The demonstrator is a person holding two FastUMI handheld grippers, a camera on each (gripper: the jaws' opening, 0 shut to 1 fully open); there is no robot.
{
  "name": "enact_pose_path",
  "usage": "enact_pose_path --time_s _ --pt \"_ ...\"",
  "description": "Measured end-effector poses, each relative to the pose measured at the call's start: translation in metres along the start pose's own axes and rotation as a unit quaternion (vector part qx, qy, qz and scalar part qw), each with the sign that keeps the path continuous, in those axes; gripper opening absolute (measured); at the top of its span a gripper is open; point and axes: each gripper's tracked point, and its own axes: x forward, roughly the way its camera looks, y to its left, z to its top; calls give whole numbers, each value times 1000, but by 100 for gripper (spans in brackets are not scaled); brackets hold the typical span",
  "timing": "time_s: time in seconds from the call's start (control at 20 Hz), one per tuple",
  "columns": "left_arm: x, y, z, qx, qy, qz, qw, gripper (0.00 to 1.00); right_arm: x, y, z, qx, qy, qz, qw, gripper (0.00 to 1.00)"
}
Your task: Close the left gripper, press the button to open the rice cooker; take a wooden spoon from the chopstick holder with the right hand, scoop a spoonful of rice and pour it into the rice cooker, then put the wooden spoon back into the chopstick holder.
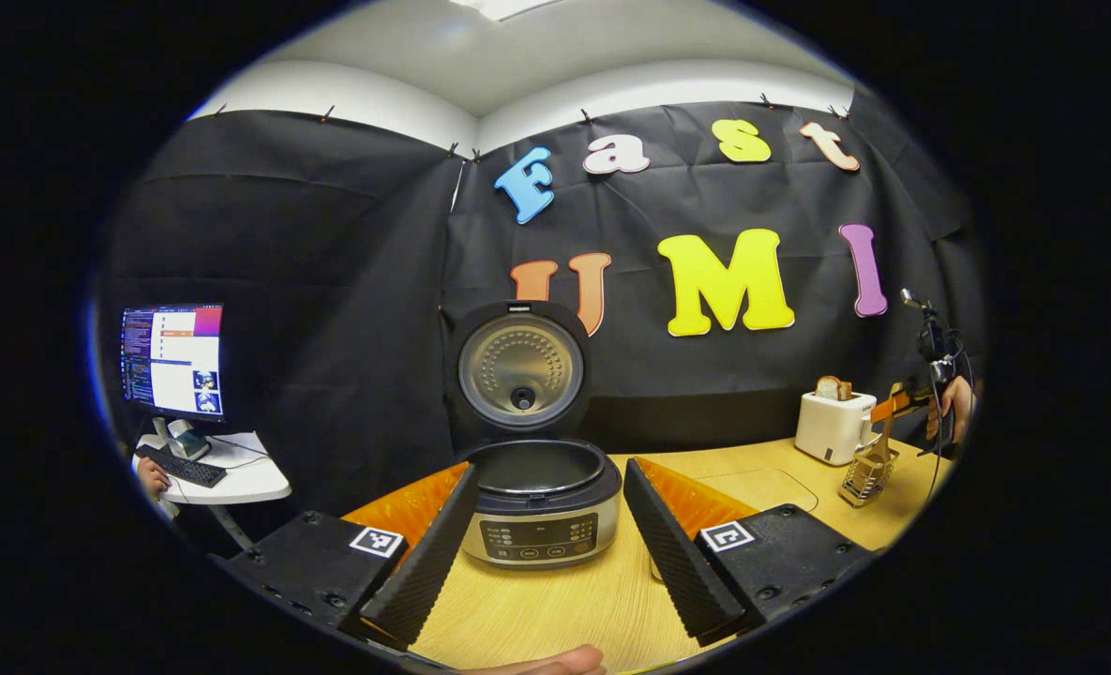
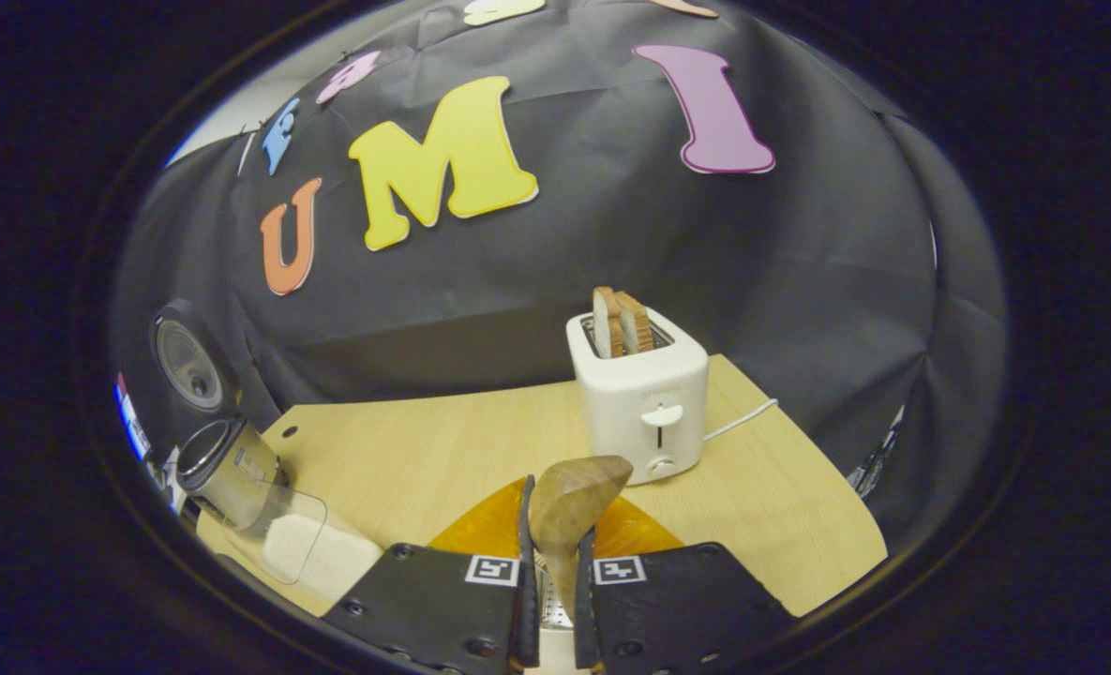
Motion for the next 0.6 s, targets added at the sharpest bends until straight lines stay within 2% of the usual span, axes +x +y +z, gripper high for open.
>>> enact_pose_path --time_s 0.2,0.35,0.6 --pt "-4 13 6 18 -4 3 1000 99 -14 9 17 -25 -31 -24 999 14" --pt "-3 14 -2 15 16 -1 1000 99 -32 25 36 -50 -54 -37 997 14" --pt "-4 24 -6 5 33 -3 999 99 -75 82 68 -83 -105 -12 991 14"
